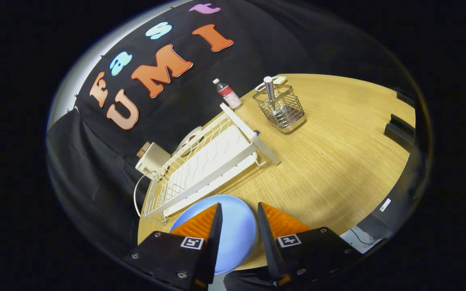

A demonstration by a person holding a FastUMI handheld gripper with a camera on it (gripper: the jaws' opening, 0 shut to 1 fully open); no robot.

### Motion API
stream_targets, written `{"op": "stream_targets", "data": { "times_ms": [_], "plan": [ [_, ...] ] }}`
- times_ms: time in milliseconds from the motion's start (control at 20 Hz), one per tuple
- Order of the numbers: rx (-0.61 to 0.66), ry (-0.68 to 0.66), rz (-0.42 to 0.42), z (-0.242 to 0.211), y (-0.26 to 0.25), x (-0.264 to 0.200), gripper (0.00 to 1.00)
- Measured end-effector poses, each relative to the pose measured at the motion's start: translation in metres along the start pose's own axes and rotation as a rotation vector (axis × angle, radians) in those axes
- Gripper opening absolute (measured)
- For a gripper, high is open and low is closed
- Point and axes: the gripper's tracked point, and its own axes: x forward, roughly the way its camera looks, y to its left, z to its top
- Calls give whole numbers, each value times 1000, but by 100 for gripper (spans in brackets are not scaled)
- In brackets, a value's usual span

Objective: Take the plate from the dish rack, then take the spoon from the basket and place it into the plate.

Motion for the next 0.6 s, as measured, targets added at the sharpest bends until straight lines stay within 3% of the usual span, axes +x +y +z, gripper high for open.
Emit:
{"op": "stream_targets", "data": {
  "times_ms": [250, 450, 600],
  "plan": [
    [-98, -122, -43, 48, -27, -6, 81],
    [-200, -246, -79, 95, -42, -7, 94],
    [-295, -335, -107, 126, -48, 0, 97]
  ]
}}
